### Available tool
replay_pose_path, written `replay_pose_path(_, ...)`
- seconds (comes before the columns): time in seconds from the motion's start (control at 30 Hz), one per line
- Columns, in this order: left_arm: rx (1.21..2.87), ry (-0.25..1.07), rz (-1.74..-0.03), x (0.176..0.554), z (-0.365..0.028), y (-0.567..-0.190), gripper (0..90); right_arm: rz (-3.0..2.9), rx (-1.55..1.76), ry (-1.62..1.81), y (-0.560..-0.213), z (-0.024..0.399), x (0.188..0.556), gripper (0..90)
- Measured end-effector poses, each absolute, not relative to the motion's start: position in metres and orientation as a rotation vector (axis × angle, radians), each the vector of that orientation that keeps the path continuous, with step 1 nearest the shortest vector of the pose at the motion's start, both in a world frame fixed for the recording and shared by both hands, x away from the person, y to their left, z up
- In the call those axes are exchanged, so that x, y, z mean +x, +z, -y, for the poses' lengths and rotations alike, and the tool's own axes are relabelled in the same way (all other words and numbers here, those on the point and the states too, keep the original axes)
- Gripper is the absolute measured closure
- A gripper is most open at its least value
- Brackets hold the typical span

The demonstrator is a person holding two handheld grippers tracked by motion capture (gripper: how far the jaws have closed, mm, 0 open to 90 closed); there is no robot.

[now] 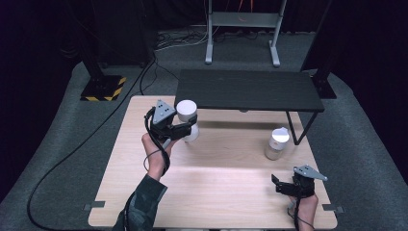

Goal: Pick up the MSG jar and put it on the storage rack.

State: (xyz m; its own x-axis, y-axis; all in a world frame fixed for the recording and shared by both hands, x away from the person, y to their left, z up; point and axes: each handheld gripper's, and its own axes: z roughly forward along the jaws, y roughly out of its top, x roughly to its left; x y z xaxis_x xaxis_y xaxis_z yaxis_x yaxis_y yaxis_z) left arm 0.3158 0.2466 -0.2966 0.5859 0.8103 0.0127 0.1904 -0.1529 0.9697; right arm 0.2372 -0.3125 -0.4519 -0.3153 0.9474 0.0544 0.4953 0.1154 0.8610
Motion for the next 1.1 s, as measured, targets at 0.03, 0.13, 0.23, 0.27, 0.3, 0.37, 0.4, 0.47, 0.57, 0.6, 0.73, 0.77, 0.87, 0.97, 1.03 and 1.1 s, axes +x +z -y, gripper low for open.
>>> replay_pose_path(0.03,1.670,0.673,-0.843,0.316,-0.246,-0.296,34.2,-1.874,1.395,1.122,-0.452,0.312,0.237,0.0)
replay_pose_path(0.13,1.670,0.673,-0.838,0.318,-0.244,-0.293,34.1,-1.875,1.394,1.120,-0.452,0.312,0.237,0.0)
replay_pose_path(0.23,1.673,0.676,-0.831,0.319,-0.242,-0.291,34.1,-1.875,1.394,1.120,-0.452,0.312,0.237,0.0)
replay_pose_path(0.27,1.674,0.677,-0.828,0.319,-0.242,-0.290,34.2,-1.875,1.394,1.120,-0.452,0.312,0.237,0.0)
replay_pose_path(0.3,1.673,0.678,-0.827,0.319,-0.241,-0.289,34.2,-1.875,1.394,1.120,-0.452,0.312,0.237,0.0)
replay_pose_path(0.37,1.675,0.684,-0.823,0.319,-0.240,-0.287,34.1,-1.874,1.394,1.121,-0.452,0.312,0.237,0.0)
replay_pose_path(0.4,1.673,0.685,-0.822,0.319,-0.239,-0.286,34.2,-1.875,1.394,1.120,-0.452,0.312,0.237,0.0)
replay_pose_path(0.47,1.669,0.684,-0.820,0.320,-0.239,-0.284,34.2,-1.875,1.393,1.120,-0.452,0.312,0.237,0.0)
replay_pose_path(0.57,1.668,0.687,-0.818,0.321,-0.238,-0.281,34.1,-1.877,1.393,1.118,-0.452,0.312,0.237,0.0)
replay_pose_path(0.6,1.669,0.688,-0.816,0.321,-0.238,-0.280,34.1,-1.877,1.393,1.118,-0.452,0.312,0.237,0.0)
replay_pose_path(0.73,1.664,0.695,-0.807,0.321,-0.236,-0.276,34.2,-1.878,1.394,1.118,-0.452,0.312,0.237,0.0)
replay_pose_path(0.77,1.664,0.696,-0.805,0.321,-0.236,-0.275,34.2,-1.878,1.394,1.117,-0.451,0.312,0.237,0.0)
replay_pose_path(0.87,1.663,0.703,-0.798,0.321,-0.235,-0.271,34.1,-1.879,1.394,1.115,-0.451,0.312,0.238,0.0)
replay_pose_path(0.97,1.661,0.709,-0.791,0.321,-0.233,-0.267,34.1,-1.879,1.395,1.115,-0.451,0.312,0.238,0.0)
replay_pose_path(1.03,1.660,0.712,-0.787,0.322,-0.232,-0.264,34.1,-1.880,1.395,1.115,-0.451,0.312,0.238,0.0)
replay_pose_path(1.1,1.660,0.714,-0.781,0.322,-0.231,-0.261,34.1,-1.880,1.394,1.114,-0.451,0.312,0.238,0.0)
